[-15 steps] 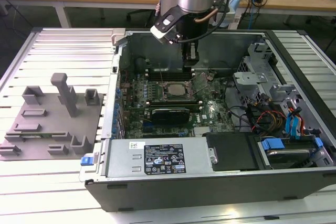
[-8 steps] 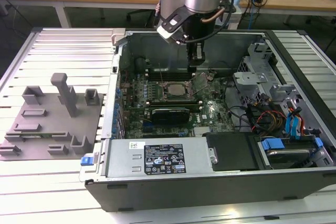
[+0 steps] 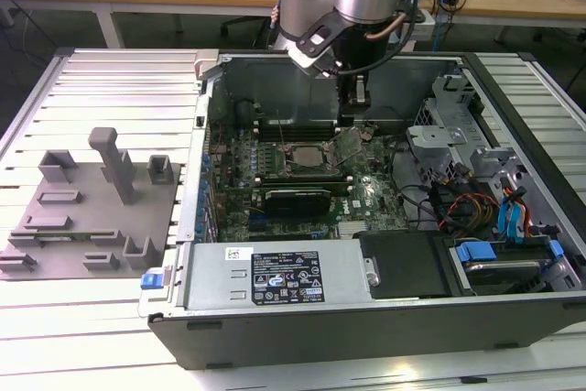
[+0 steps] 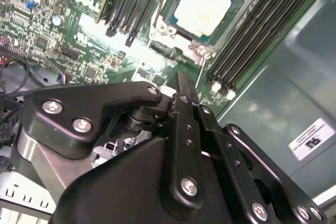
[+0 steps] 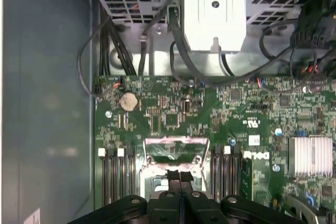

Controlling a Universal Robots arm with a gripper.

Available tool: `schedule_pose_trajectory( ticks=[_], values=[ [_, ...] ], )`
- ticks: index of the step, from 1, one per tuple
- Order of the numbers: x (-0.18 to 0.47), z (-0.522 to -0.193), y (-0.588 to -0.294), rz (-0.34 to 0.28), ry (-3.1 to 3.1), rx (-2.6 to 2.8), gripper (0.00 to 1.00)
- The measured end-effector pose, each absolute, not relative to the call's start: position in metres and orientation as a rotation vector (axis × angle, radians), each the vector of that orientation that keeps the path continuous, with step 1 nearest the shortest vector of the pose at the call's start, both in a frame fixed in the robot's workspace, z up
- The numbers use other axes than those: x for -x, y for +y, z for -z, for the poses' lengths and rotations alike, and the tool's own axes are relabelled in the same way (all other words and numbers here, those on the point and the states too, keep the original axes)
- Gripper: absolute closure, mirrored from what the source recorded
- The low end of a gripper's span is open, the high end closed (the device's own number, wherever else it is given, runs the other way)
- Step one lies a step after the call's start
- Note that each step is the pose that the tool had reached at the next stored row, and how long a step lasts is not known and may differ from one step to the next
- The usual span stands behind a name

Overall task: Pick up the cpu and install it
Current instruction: 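Close the cpu cover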

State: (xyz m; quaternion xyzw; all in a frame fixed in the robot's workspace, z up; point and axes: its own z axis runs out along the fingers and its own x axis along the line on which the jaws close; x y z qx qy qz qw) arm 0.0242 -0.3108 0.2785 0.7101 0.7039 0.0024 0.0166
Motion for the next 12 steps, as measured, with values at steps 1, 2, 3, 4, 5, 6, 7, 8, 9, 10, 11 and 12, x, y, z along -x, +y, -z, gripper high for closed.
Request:
schedule_pose_trajectory(
  ticks=[1,2,3,4,5,6,7,8,9,10,11,12],
  values=[
    [-0.026,-0.278,-0.311,-0.008,2.188,-2.208,0.89],
    [-0.028,-0.278,-0.311,-0.008,2.189,-2.207,0.89],
    [-0.030,-0.278,-0.311,-0.008,2.189,-2.207,0.89],
    [-0.032,-0.278,-0.311,-0.008,2.188,-2.207,0.89],
    [-0.033,-0.278,-0.311,-0.007,2.188,-2.207,0.89],
    [-0.035,-0.278,-0.311,-0.007,2.188,-2.207,0.89],
    [-0.040,-0.277,-0.311,-0.006,2.188,-2.207,0.89],
    [-0.042,-0.276,-0.311,-0.005,2.188,-2.207,0.89],
    [-0.043,-0.275,-0.311,-0.005,2.187,-2.207,0.89],
    [-0.046,-0.274,-0.311,-0.005,2.188,-2.207,0.89],
    [-0.049,-0.272,-0.311,-0.004,2.188,-2.207,0.89],
    [-0.051,-0.271,-0.311,-0.004,2.188,-2.207,0.89]
  ],
)
